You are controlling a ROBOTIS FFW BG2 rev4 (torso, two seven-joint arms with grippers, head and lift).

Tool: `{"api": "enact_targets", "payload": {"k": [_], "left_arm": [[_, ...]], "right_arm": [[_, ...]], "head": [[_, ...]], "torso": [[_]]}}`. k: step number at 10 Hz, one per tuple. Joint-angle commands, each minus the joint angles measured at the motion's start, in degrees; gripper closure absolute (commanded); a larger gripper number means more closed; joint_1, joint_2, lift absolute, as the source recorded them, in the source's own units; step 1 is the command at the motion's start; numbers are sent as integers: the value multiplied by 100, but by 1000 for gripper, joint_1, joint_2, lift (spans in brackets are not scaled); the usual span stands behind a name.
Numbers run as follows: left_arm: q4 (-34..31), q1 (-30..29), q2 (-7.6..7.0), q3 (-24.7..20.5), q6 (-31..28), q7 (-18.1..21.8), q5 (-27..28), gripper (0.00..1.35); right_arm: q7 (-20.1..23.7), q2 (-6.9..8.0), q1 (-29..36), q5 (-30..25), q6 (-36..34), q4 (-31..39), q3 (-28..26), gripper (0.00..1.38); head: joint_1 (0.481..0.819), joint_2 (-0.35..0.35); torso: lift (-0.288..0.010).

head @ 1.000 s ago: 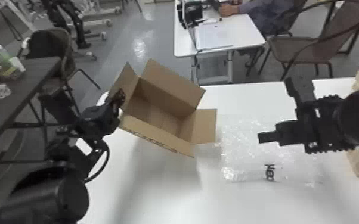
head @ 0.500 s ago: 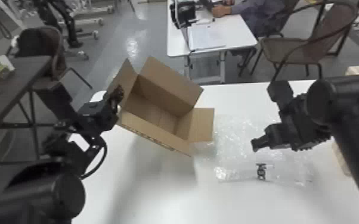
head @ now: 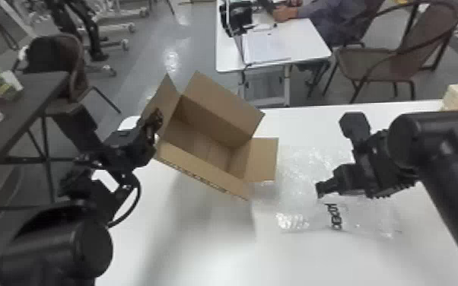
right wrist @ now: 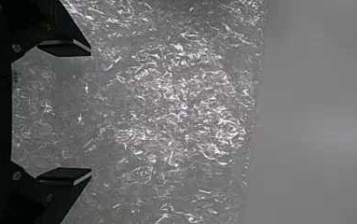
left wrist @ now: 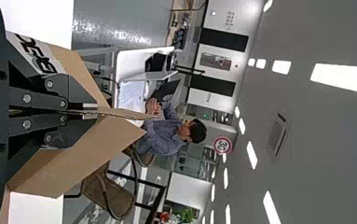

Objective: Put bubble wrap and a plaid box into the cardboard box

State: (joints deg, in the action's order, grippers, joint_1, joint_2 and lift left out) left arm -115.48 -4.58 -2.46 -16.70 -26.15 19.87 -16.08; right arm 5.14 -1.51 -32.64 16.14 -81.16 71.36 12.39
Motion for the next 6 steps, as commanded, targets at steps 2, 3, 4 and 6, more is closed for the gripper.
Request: {"api": "enact_targets", "payload": {"k": [2,3,4,6], "left_arm": [[8,-26,9,0,4,-1,-9,1220],[8,-35,9,0,4,-1,-9,1220],[17,-43,17,0,4,-10,-9,1220],[17,-61,17,0,-4,-10,-18,1220]], "right_arm": [[207,1,12,21,232,-430,-79,911],[233,1,135,65,276,-255,-140,1113],[224,36,302,127,285,27,-334,1111],[224,36,469,144,144,633,-536,1111]], "head": [[695,196],[695,198],[695,201],[695,206]], "torso": [[-108],[-108],[-108],[-108]]}}
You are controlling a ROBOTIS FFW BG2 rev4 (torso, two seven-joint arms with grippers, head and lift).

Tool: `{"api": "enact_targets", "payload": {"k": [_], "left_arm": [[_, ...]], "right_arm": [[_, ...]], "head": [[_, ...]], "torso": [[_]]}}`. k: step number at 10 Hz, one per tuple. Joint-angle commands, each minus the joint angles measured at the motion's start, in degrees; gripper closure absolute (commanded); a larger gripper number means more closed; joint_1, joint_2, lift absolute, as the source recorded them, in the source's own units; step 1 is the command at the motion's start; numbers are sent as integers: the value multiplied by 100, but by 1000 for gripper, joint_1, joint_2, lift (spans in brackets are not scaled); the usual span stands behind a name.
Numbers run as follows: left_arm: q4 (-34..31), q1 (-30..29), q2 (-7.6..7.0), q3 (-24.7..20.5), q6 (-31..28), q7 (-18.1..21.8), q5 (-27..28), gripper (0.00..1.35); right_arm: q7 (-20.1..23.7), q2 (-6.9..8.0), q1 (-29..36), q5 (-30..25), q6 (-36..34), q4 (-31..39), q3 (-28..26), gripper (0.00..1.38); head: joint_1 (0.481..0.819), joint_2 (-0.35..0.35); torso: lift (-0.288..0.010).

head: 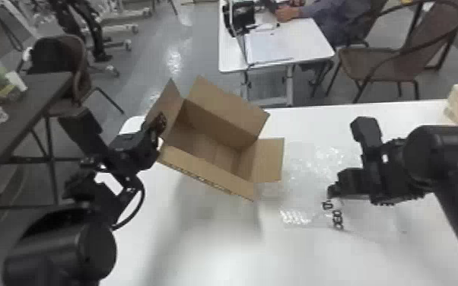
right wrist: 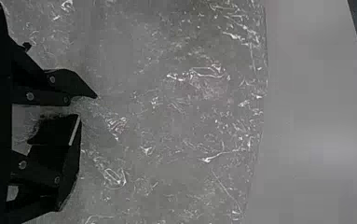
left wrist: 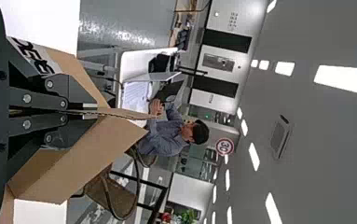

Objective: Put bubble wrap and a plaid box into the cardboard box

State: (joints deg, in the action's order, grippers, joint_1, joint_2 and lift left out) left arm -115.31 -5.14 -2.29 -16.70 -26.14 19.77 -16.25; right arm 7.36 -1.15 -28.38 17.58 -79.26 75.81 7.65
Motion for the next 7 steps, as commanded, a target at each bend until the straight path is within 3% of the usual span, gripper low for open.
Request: {"api": "enact_targets", "payload": {"k": [1,5,7], "left_arm": [[0,-5,0,0,-5,0,-1,1220],[9,-14,0,-9,-14,0,-19,1220],[9,-49,9,-35,-14,0,-36,1220]], "right_arm": [[2,1,140,61,-151,584,-141,1111],[-7,-96,413,518,-477,1929,-343,1111],[-7,-210,632,597,-837,2931,-545,1111]], "head": [[695,205],[695,206],[695,210]], "torso": [[-108],[-108],[-108]]}}
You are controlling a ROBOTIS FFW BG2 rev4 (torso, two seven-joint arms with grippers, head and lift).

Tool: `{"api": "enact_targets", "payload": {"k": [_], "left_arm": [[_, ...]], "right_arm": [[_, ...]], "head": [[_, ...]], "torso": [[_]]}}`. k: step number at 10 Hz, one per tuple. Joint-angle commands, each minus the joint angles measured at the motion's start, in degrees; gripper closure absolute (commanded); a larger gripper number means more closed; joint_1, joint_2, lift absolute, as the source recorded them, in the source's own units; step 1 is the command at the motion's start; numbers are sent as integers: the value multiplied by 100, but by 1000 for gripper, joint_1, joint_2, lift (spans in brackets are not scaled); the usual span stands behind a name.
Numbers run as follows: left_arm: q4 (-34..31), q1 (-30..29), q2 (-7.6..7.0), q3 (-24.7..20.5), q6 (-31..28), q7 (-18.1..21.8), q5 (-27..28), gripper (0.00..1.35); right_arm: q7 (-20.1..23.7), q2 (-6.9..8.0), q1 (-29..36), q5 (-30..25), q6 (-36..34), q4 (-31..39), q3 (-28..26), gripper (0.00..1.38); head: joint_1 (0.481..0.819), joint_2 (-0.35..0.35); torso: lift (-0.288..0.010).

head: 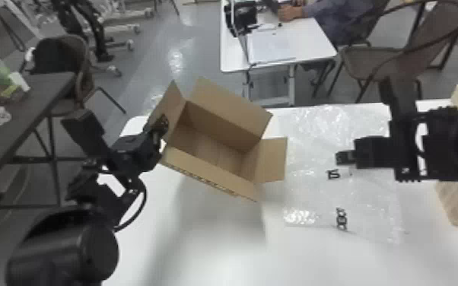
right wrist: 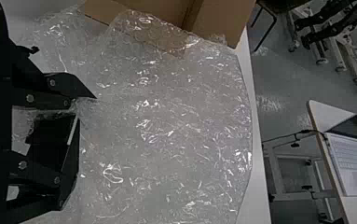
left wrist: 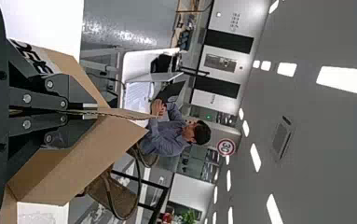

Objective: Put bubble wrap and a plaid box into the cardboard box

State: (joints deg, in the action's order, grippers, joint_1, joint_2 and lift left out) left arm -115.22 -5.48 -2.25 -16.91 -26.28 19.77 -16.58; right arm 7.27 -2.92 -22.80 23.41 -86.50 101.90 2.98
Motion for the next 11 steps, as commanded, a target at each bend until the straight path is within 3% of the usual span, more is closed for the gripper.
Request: {"api": "enact_targets", "payload": {"k": [1,3,5,8,9,11], "left_arm": [[0,-32,5,-40,26,0,-29,1220],[-9,-41,5,-49,26,0,-38,1220],[0,-23,5,-31,26,0,-12,1220],[35,12,14,13,9,0,15,1220],[44,21,14,21,9,0,23,1220],[53,38,14,57,-9,0,23,1220]], "right_arm": [[-6,-51,215,32,-192,806,-316,1111],[-208,-104,294,384,-324,1588,-685,1111],[-569,-192,215,1061,-166,1878,-781,1111],[-674,-262,13,2045,450,1236,-483,1111],[-542,-359,-101,2282,784,902,-184,1111],[600,-420,-321,2194,1364,6,352,1111]], "head": [[686,205],[672,190],[641,169],[606,183],[601,200],[594,241]], "torso": [[-108],[-108],[-108],[-108],[-108],[-108]]}}
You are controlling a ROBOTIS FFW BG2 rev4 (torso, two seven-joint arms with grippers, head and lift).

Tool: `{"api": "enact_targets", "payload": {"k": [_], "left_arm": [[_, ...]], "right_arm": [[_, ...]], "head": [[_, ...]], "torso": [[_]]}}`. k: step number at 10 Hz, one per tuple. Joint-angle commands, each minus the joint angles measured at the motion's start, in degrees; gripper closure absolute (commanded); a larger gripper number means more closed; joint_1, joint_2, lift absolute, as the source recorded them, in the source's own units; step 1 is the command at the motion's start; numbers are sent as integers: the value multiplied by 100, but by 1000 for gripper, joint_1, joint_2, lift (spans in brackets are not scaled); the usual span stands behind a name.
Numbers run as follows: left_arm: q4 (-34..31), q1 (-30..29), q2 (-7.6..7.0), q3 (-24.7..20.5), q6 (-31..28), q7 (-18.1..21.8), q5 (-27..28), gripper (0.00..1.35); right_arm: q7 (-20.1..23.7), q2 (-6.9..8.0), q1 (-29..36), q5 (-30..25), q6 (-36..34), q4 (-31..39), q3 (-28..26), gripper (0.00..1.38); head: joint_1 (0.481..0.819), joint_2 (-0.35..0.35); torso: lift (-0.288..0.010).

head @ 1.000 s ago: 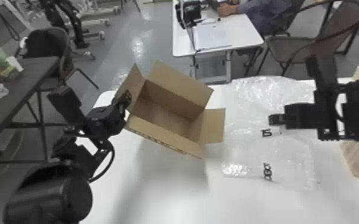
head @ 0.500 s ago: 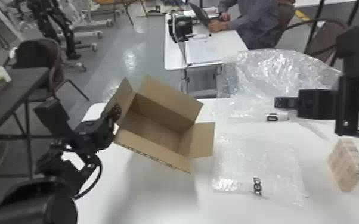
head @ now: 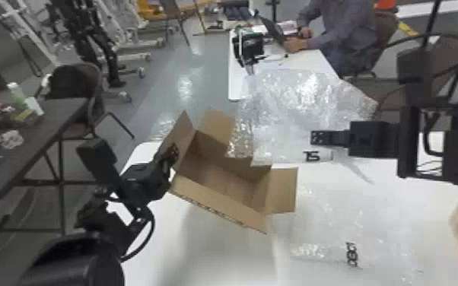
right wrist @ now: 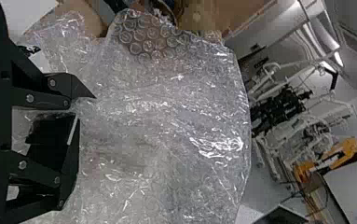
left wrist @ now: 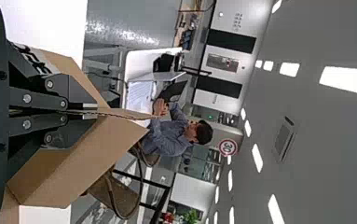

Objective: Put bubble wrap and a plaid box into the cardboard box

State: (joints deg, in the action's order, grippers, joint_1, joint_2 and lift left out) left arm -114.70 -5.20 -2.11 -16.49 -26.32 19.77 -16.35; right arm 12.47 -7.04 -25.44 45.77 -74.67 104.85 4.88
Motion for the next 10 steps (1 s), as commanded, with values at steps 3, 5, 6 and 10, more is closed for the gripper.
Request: {"api": "enact_targets", "payload": {"k": [3,5,6,10], "left_arm": [[9,10,0,14,-5,0,0,1220],[17,19,0,23,-5,0,0,1220],[44,46,-9,49,-5,0,-9,1220],[140,98,-18,146,-5,0,0,1220]], "right_arm": [[1425,185,-286,-1035,744,-1389,628,1111],[2524,335,-673,-1562,1447,-2602,1200,1111],[2963,449,-849,-1756,1754,-3111,1402,1111],[3693,709,-1297,-1958,2791,-4597,2000,1111]], "head": [[605,301],[616,317],[623,332],[642,350]], "torso": [[-108],[-108],[-108],[-108]]}}
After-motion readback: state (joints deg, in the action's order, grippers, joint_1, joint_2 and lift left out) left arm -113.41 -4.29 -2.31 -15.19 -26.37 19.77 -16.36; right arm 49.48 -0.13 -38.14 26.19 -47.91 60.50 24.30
